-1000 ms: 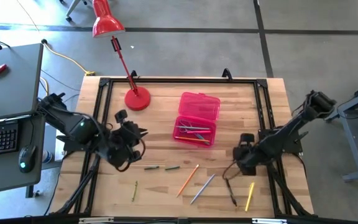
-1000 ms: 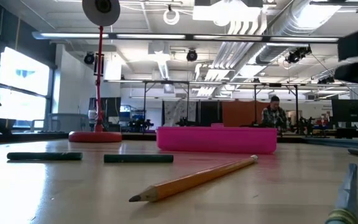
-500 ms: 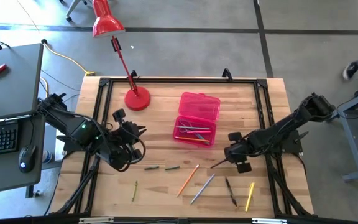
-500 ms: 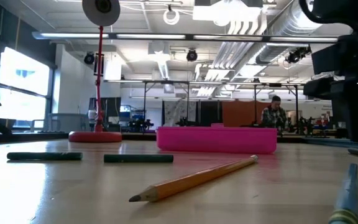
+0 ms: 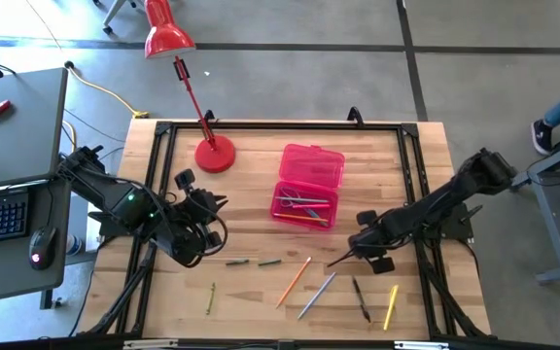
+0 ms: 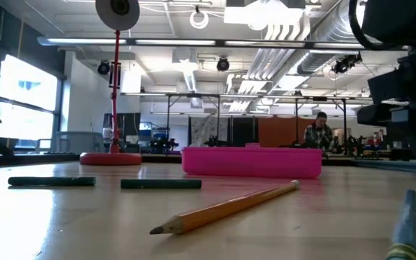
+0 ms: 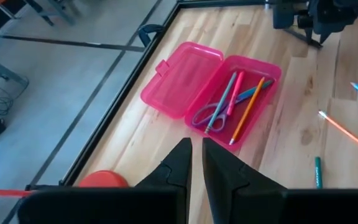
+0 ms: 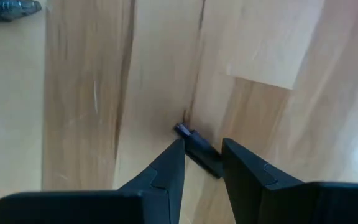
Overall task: Pick & place school supplies into a supply box
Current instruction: Put the top black pen into the red supply box
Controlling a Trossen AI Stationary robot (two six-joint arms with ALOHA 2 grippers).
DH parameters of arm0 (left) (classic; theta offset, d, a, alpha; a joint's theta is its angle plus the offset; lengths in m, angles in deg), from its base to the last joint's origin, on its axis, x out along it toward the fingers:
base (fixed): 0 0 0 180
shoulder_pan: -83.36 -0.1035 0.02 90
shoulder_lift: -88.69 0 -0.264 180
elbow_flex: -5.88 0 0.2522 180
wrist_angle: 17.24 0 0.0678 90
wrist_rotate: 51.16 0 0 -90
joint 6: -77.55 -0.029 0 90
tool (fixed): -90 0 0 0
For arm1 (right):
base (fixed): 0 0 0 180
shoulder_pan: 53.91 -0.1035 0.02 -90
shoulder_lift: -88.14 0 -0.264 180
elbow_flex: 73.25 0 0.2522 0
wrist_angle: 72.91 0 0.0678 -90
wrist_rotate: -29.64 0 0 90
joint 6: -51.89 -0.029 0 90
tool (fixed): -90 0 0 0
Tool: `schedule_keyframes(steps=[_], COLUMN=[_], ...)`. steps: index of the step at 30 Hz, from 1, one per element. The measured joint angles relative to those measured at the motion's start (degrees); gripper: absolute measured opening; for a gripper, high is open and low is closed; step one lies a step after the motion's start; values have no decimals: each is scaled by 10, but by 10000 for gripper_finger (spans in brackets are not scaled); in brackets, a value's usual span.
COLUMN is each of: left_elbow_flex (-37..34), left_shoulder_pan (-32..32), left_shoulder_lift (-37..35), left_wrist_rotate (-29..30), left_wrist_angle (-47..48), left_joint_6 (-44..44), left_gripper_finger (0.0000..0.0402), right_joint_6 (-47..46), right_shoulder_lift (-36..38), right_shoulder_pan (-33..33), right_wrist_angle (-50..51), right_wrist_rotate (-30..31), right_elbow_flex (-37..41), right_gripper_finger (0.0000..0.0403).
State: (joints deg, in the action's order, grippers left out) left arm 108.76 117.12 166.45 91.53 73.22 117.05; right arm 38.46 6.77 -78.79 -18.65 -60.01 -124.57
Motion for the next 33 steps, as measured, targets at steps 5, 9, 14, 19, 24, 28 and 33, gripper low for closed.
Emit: schedule_keyframes(steps=[5,9,14,19,24,28,33], left_elbow_flex=[0,0,0,0,0,0,0], left_shoulder_pan=[0,0,0,0,0,0,0], left_shoulder_lift=[0,0,0,0,0,0,0], left_wrist_rotate=[-11,-11,-11,-12,-12,-12,-13], left_wrist_angle=[0,0,2,2,2,2,2], left_joint_6=[0,0,0,0,0,0,0], left_gripper_finger=[69,69,69,69,69,69,69], right_joint_6=[0,4,4,-10,-41,-69,-99], right_shoulder_lift=[-32,-46,-48,-48,-49,-49,-51], right_shoulder_pan=[0,0,-1,0,0,0,1], right_wrist_angle=[-7,-29,-40,-44,-92,-179,-238], right_wrist_rotate=[6,12,24,27,31,27,6], right_elbow_flex=[-2,0,1,1,3,2,-34], right_gripper_finger=[86,86,74,18,18,13,5])
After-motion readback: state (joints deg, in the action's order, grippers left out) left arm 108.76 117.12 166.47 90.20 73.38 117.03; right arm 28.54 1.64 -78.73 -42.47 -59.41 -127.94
